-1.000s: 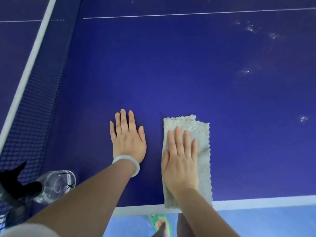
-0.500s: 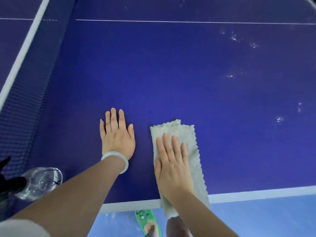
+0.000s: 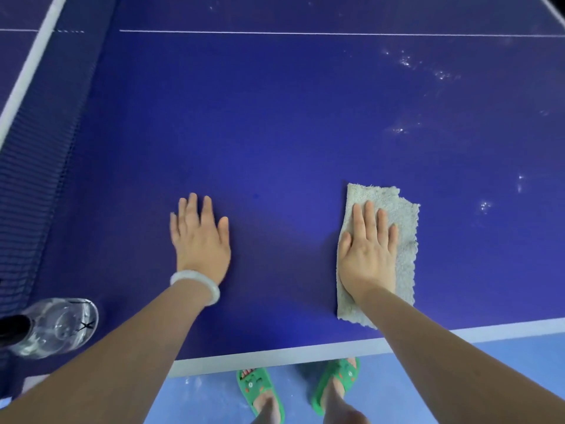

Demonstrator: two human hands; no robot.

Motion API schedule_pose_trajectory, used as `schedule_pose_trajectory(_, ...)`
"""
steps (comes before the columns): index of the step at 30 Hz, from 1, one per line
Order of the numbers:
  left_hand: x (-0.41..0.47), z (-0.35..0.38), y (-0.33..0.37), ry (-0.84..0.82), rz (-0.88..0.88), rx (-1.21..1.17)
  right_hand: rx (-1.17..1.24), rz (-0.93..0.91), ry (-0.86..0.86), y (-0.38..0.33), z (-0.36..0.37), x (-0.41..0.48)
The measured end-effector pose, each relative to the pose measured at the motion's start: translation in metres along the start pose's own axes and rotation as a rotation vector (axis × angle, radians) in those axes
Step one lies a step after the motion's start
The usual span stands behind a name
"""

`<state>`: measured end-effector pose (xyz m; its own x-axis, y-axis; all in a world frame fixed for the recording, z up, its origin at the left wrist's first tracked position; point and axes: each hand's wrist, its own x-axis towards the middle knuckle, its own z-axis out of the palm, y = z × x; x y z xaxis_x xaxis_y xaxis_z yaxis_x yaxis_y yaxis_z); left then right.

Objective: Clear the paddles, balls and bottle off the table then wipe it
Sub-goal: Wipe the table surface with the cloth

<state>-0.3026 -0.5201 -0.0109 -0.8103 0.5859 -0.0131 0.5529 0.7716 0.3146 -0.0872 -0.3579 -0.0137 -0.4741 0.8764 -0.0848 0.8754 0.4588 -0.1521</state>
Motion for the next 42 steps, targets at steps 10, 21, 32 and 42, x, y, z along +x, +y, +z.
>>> schedule_pose_trajectory(10, -0.072, 0.041, 0.136, -0.063, 0.175, -0.016, -0.022, -0.033, -0.024, 0.001, -0.002, 0.001)
schedule_pose_trajectory(21, -0.077, 0.055, 0.161, -0.097, 0.035, 0.214, -0.102, -0.329, -0.051, 0.132, -0.027, 0.018)
schedule_pose_trajectory(32, -0.077, 0.057, 0.163, -0.05, 0.022, 0.229, -0.103, -0.671, -0.108, 0.077, -0.015, -0.02)
schedule_pose_trajectory(42, -0.078, 0.055, 0.165, -0.046, 0.013, 0.229, -0.013, 0.057, 0.035, 0.131, -0.031, 0.052)
